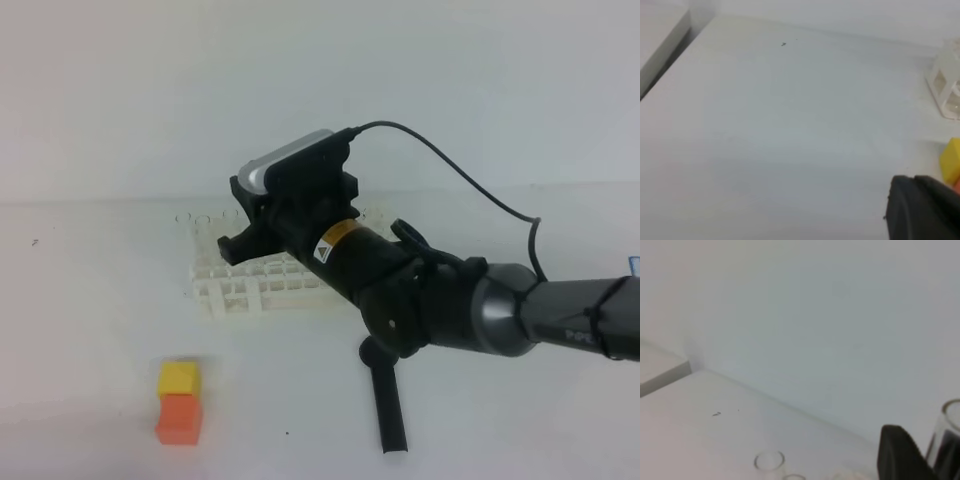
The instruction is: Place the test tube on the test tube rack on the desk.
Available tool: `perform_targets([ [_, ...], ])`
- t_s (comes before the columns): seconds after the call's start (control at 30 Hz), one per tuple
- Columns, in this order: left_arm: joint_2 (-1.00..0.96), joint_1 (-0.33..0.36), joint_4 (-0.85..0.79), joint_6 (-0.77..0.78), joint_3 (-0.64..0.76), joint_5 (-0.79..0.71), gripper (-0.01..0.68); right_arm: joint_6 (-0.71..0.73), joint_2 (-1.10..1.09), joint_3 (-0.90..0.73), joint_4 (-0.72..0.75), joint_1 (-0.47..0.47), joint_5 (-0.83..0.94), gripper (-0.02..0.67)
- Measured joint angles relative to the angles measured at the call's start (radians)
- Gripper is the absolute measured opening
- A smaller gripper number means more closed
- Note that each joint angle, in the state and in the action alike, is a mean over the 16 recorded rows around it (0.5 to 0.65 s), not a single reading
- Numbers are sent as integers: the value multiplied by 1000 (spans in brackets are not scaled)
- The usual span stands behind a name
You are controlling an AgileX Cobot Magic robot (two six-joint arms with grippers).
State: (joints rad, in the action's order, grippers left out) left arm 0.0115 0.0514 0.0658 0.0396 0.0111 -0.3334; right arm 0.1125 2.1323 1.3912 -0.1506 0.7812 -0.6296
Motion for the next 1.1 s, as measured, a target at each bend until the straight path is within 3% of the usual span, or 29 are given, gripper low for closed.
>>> perform_targets([
  [0.63, -1, 0, -23, -35, -6, -10, -1, -2, 37, 6, 4, 10, -9, 131],
  [1.1, -1, 7, -21, -51, -8, -10, -1, 6, 48, 6, 8, 10, 1, 273],
])
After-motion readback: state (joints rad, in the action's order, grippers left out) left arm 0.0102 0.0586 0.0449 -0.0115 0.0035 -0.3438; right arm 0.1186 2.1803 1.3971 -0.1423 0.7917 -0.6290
